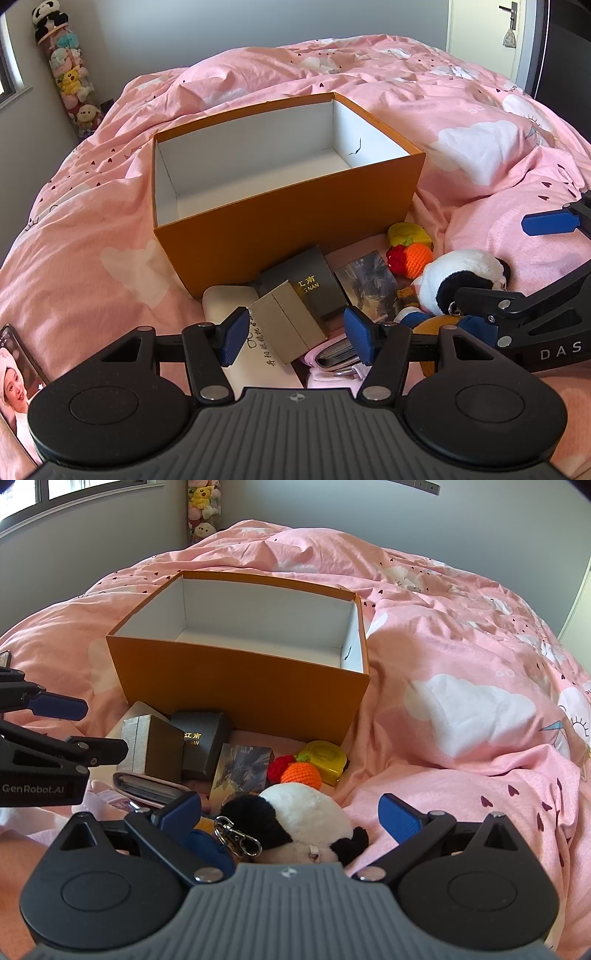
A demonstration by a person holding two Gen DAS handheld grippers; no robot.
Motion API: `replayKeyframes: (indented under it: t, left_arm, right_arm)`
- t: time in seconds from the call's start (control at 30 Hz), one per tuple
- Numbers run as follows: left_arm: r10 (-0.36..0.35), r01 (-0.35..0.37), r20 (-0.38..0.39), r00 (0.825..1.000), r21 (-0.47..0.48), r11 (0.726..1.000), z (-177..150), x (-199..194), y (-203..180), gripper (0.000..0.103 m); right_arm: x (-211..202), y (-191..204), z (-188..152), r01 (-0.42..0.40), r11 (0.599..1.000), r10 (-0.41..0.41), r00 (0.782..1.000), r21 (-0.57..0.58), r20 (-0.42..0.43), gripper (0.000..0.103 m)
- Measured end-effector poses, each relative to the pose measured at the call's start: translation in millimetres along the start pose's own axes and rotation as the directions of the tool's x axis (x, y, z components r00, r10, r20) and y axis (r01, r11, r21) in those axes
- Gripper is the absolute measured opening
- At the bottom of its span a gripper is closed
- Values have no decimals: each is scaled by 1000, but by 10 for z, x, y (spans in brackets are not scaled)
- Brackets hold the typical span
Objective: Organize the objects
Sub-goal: 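Move the left tool toward the white glasses case in front of the box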
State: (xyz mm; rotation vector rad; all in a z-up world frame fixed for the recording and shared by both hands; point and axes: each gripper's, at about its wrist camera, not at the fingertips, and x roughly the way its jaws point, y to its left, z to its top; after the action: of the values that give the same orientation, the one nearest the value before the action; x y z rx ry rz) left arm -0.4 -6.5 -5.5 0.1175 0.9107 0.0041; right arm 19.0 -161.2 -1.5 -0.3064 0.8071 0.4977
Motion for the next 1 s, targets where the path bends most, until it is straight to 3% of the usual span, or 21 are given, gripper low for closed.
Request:
replayKeyframes:
  t: [0.73, 0.8, 1.0]
  left_arm:
    - [-27, 27, -12, 1000, -33, 999, 25, -13, 146, 70]
    - [-37, 37, -16, 999, -54, 998, 37, -10, 231, 67]
    - [-52, 46, -54, 997, -105, 993, 46, 66, 431, 46]
  right_arm:
    - [31, 36, 80, -44, 998, 44, 999, -46, -6, 100]
    - [41, 40, 126, -62, 997, 62, 998, -55, -10, 91]
    - [127, 74, 305, -162, 985, 159, 986, -64, -48, 67]
